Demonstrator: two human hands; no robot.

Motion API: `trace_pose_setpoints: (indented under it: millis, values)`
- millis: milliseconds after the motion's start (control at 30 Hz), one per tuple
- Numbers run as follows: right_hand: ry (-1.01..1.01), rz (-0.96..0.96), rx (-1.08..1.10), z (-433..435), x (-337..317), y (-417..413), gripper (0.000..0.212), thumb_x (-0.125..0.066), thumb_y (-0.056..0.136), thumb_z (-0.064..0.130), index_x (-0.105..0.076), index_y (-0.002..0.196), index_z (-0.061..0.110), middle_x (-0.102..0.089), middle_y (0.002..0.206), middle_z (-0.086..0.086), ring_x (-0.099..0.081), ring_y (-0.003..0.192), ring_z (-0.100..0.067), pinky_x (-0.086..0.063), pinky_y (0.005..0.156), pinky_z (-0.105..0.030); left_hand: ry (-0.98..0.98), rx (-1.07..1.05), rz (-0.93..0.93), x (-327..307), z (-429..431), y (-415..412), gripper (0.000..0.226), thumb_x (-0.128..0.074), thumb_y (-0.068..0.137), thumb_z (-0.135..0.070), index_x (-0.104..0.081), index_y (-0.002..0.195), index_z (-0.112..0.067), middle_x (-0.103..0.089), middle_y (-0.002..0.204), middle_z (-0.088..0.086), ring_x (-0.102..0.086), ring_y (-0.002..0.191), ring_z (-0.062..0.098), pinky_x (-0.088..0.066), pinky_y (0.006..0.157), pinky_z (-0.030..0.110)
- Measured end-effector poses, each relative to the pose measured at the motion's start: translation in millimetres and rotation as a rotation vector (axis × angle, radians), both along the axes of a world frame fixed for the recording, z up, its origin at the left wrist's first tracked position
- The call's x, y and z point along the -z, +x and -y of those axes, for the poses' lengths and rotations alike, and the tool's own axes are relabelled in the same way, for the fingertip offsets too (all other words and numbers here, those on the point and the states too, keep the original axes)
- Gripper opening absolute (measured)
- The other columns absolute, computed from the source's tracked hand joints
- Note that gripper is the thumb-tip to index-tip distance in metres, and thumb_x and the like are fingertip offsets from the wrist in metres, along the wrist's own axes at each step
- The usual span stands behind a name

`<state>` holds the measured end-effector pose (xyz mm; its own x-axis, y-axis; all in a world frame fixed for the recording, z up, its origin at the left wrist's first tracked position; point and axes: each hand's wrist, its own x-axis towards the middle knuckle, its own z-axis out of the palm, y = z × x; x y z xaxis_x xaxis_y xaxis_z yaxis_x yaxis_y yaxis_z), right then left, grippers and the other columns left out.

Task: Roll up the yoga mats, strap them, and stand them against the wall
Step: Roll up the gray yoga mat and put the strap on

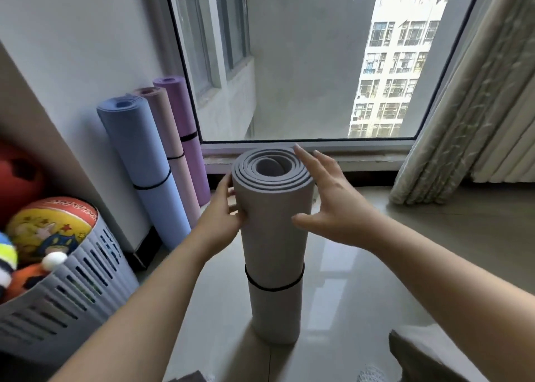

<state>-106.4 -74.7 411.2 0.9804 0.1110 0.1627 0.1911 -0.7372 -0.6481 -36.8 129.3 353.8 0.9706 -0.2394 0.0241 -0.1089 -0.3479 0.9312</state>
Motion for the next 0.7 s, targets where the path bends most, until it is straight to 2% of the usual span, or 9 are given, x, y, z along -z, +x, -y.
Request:
trace_pose_setpoints:
  millis: [33, 100, 167, 267, 367, 467, 567, 700]
  values:
    - [-0.072, -0.013, 0.007, -9, -9, -3, 0.100, -0.073, 0.076, 0.030, -0.006, 0.147, 0.052, 0.003, 0.159, 0.006, -0.012, 0.146, -0.023, -0.026, 0.111, -0.030, 0.028, 0.028, 0.048, -13, -2, -4, 0.077, -0.053, 0.092, -0.006, -0.018, 0.144, -0.049, -0.048, 0.123, -0.019, -0.056, 0.105, 0.000, -0.050, 0.082, 0.023]
    - [-0.210, -0.091, 0.052, -24, -18, -5, 0.093, -0.075, 0.076, 0.041, -0.016, 0.149, 0.043, 0.002, 0.159, 0.001, -0.009, 0.145, -0.031, -0.024, 0.116, -0.040, 0.125, 0.097, 0.109, -33, -1, -14, 0.087, -0.056, 0.085, -0.012, -0.011, 0.141, -0.062, -0.048, 0.133, -0.007, -0.059, 0.111, 0.009, -0.050, 0.095, 0.037]
    - [-0.302, -0.145, 0.101, -39, -22, -11, 0.086, -0.075, 0.075, 0.045, -0.027, 0.147, 0.034, -0.006, 0.158, -0.003, -0.008, 0.143, -0.036, -0.024, 0.116, -0.044, 0.306, 0.167, 0.165, -48, -8, -30, 0.087, -0.050, 0.078, -0.016, -0.011, 0.135, -0.070, -0.046, 0.134, 0.001, -0.061, 0.110, 0.019, -0.050, 0.095, 0.045]
    - [-0.329, -0.133, 0.150, -57, -22, -18, 0.077, -0.077, 0.071, 0.047, -0.038, 0.135, 0.027, -0.017, 0.151, -0.005, -0.012, 0.140, -0.038, -0.031, 0.111, -0.047, 0.585, 0.189, 0.225, -57, -24, -52, 0.073, -0.050, 0.082, -0.016, -0.022, 0.128, -0.066, -0.036, 0.132, 0.000, -0.057, 0.109, 0.022, -0.049, 0.094, 0.043]
    - [-0.350, -0.070, 0.138, -71, -19, -18, 0.069, -0.079, 0.071, 0.045, -0.046, 0.128, 0.026, -0.017, 0.151, -0.004, -0.016, 0.137, -0.036, -0.033, 0.107, -0.043, 0.659, 0.182, 0.249, -61, -45, -57, 0.069, -0.056, 0.087, -0.012, -0.030, 0.137, -0.053, -0.031, 0.129, 0.000, -0.052, 0.108, 0.019, -0.046, 0.098, 0.037]
    - [-0.323, 0.034, -0.029, -87, -17, -6, 0.056, -0.078, 0.074, 0.031, -0.053, 0.123, 0.022, -0.019, 0.152, -0.003, -0.019, 0.137, -0.030, -0.030, 0.107, -0.035, 0.734, 0.122, 0.329, -67, -74, -50, 0.070, -0.066, 0.086, -0.023, -0.032, 0.142, -0.047, -0.019, 0.134, -0.002, -0.034, 0.127, 0.023, -0.033, 0.111, 0.035]
    - [-0.292, 0.093, -0.167, -104, -20, 21, 0.055, -0.079, 0.073, 0.027, -0.054, 0.122, 0.022, -0.020, 0.151, -0.001, -0.018, 0.139, -0.026, -0.027, 0.108, -0.032, 0.726, 0.058, 0.329, -76, -103, -35, 0.062, -0.071, 0.084, -0.029, -0.041, 0.136, -0.044, -0.005, 0.149, -0.005, -0.017, 0.141, 0.028, -0.024, 0.114, 0.039]
    - [-0.295, 0.099, -0.301, -135, -22, 83, 0.060, -0.082, 0.071, 0.030, -0.052, 0.124, 0.024, -0.014, 0.153, -0.002, -0.018, 0.141, -0.029, -0.027, 0.111, -0.034, 0.706, 0.008, 0.307, -78, -147, 4, 0.050, -0.069, 0.086, -0.026, -0.046, 0.129, -0.039, -0.003, 0.154, -0.003, -0.023, 0.142, 0.029, -0.023, 0.116, 0.038]
